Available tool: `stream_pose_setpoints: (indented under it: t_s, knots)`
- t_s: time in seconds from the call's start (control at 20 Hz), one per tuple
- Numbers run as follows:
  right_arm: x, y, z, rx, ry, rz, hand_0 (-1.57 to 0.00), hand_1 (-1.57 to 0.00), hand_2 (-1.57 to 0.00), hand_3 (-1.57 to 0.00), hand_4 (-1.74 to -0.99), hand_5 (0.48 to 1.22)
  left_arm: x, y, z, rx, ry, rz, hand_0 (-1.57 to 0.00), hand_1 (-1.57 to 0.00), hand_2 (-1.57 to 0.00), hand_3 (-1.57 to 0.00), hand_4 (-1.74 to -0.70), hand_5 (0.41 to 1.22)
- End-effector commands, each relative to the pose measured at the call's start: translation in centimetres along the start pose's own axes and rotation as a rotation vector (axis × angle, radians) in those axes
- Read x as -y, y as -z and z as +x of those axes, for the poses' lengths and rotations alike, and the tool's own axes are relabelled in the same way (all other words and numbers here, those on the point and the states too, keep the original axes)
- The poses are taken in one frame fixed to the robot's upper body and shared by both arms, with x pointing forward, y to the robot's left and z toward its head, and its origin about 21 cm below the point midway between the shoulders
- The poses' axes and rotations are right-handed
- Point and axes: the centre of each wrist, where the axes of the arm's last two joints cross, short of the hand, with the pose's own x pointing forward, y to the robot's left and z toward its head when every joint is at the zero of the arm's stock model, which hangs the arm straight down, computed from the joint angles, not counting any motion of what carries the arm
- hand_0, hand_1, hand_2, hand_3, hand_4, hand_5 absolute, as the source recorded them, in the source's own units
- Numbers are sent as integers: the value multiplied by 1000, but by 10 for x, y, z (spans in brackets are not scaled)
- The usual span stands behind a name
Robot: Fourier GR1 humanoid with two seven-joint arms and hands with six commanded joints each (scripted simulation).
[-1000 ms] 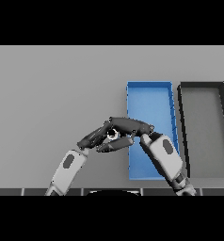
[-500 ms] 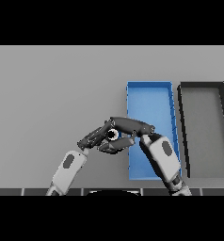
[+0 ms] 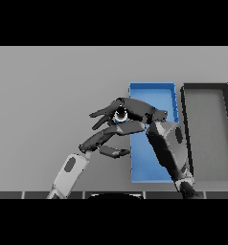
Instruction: Pick up the blue pipe and place it into the blue bin.
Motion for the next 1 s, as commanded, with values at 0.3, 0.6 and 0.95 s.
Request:
stream_pose_setpoints:
  t_s: [0.3, 0.6, 0.95]
  knots:
    - [60, 5, 58, 106, -24, -225, -1571, -1571, -1571, -1571, -1498, 1221, -3, -7, 2, 34, 15, 14, 0, 0, 0, 0, -946, 466]
    - [106, -28, 37, -42, -80, -473, -1571, -1571, -1571, -1571, -1499, 1221, -8, -11, 6, 7, 11, 27, 1, 1, 1, 1, -950, 474]
    - [118, -73, -9, -311, -62, -647, -1571, -1571, -1571, -1571, -1500, 1221, -7, -12, 3, 23, 18, 34, 1, 1, 1, 1, -939, 460]
